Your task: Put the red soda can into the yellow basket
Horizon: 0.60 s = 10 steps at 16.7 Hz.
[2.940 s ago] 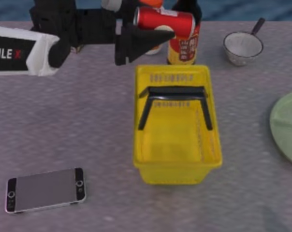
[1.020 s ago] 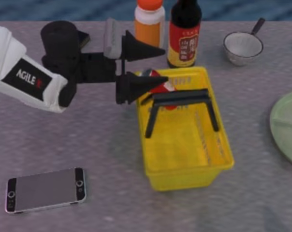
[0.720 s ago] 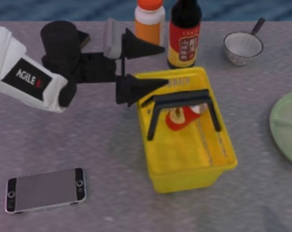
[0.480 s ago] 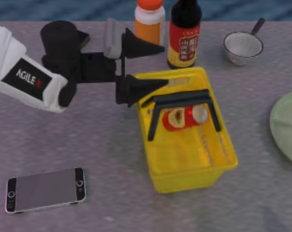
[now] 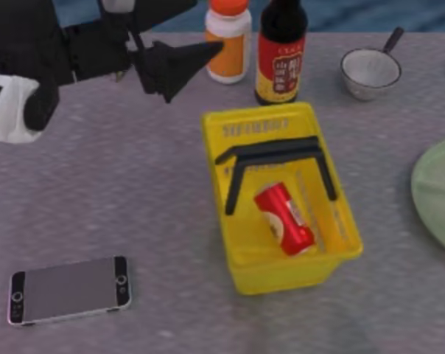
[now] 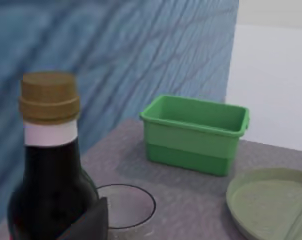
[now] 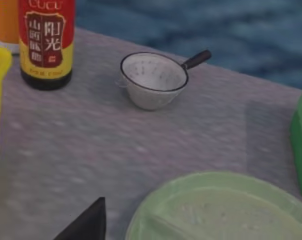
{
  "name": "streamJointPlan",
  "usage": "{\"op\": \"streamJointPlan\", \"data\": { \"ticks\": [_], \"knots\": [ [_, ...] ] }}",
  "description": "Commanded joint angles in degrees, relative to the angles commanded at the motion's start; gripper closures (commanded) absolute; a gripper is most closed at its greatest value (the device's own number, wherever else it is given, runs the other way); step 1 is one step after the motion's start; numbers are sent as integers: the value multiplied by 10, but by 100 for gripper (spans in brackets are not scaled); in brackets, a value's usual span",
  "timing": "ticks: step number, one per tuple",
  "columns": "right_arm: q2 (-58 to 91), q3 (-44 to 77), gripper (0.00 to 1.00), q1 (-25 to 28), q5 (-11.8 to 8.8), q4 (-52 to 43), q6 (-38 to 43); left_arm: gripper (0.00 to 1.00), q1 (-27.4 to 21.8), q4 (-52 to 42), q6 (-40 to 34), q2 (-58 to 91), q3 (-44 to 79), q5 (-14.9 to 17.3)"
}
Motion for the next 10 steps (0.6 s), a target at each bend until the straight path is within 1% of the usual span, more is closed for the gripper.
{"op": "streamJointPlan", "data": {
  "ticks": [3,6,10],
  "knots": [
    [164,160,0,48,1,-110,-77,0,29,-68,-22,-173,-68,-90],
    [355,344,0,102,3,-233,-164,0,58,-146,-34,-376,-156,-195],
    [610,593,0,173,4,-394,-278,0,92,-257,-31,-652,-297,-338]
  ]
}}
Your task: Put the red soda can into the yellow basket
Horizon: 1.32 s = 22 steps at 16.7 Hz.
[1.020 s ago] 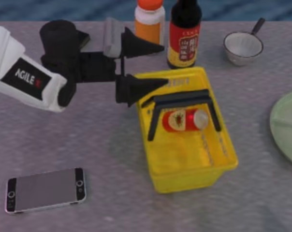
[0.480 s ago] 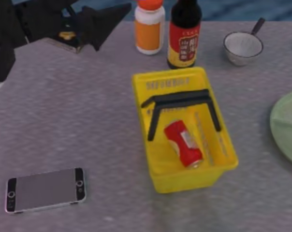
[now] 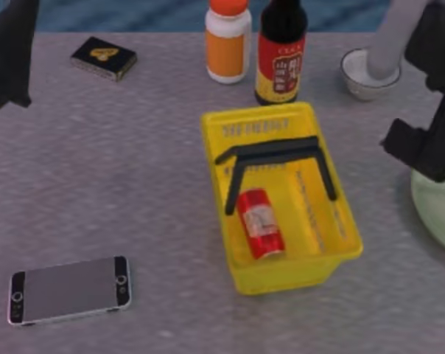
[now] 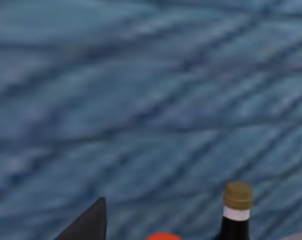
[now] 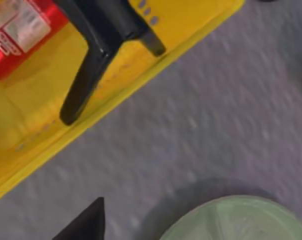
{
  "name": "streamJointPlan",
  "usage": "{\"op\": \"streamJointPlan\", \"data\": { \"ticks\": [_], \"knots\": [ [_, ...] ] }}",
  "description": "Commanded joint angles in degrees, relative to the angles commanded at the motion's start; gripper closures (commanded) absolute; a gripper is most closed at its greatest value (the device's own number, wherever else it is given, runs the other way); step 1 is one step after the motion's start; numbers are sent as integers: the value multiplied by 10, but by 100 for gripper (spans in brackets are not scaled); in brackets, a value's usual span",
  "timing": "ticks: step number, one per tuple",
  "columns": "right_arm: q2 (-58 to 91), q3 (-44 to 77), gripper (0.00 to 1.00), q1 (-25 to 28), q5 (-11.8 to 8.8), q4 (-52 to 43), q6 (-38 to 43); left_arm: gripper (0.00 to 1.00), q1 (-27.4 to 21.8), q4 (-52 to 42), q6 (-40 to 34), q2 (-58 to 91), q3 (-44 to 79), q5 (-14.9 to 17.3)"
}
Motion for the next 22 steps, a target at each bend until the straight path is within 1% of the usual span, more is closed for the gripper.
{"op": "streamJointPlan", "data": {
  "ticks": [3,5,8,10,11,13,18,22],
  "knots": [
    [177,175,0,49,1,-112,-78,0,19,-82,13,-181,-112,-97],
    [275,272,0,76,2,-174,-122,0,27,-130,25,-280,-181,-150],
    [391,384,0,109,2,-250,-174,0,36,-189,46,-391,-271,-215],
    [439,429,0,123,2,-283,-196,0,40,-217,58,-440,-314,-244],
    [455,443,0,128,2,-295,-204,0,41,-227,62,-456,-329,-254],
    [469,455,0,132,2,-305,-211,0,41,-235,66,-471,-342,-262],
    [468,453,0,130,2,-303,-211,0,41,-235,66,-471,-342,-262],
    [462,412,0,132,2,-268,-211,0,41,-235,66,-471,-342,-262]
  ]
}}
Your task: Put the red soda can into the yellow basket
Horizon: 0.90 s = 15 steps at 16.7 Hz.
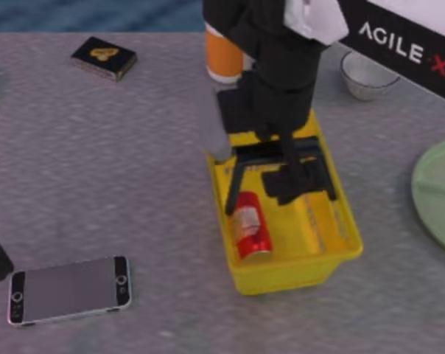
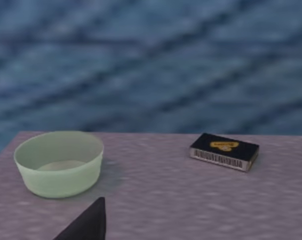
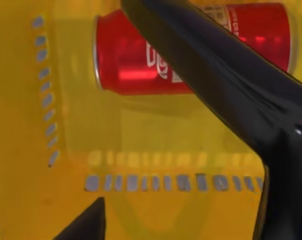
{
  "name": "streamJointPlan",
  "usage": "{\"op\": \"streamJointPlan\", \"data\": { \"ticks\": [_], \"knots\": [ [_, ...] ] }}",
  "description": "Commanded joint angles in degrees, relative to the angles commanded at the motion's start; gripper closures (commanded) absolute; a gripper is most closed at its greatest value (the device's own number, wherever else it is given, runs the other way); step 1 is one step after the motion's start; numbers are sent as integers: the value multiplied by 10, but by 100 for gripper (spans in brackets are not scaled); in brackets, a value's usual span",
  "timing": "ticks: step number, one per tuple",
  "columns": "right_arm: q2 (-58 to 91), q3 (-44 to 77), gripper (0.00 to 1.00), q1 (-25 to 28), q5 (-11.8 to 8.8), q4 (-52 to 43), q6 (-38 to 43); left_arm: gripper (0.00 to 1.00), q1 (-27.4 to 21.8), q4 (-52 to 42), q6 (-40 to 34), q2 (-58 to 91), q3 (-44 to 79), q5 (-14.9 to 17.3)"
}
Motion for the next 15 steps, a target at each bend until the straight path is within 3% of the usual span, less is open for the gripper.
{"op": "streamJointPlan", "data": {
  "ticks": [5,15],
  "knots": [
    [-2,-16,0,0,0,14,0,0,0,0,0,0,0,0],
    [-2,-16,75,0,0,14,0,0,0,0,0,0,0,0]
  ]
}}
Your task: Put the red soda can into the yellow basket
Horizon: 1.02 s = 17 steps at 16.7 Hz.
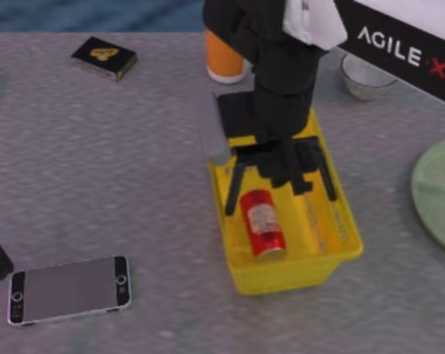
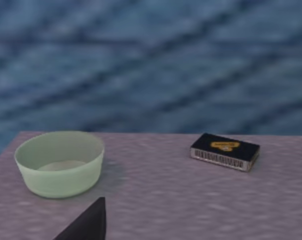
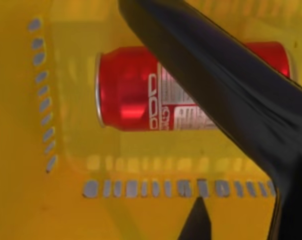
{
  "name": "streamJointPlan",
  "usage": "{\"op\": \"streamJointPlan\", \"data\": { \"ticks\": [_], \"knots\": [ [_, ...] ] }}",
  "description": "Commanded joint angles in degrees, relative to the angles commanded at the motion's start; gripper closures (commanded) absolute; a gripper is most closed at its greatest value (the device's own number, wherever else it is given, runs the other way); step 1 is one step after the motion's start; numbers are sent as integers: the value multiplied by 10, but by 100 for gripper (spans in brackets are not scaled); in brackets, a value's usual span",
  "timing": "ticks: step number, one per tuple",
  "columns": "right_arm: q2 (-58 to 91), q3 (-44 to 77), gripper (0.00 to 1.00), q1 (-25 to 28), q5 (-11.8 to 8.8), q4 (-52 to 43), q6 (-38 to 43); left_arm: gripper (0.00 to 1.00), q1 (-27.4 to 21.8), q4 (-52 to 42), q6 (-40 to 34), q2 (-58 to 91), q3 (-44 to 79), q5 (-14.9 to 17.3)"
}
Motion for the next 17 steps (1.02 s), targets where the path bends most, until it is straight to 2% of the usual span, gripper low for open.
{"op": "streamJointPlan", "data": {
  "ticks": [3,4,17],
  "knots": [
    [0,0,98,0,0,0,0,0,0,0,0,0,0,0],
    [0,0,100,0,0,0,0,0,0,0,0,0,0,0],
    [0,0,100,0,0,0,0,0,0,0,0,0,0,0]
  ]
}}
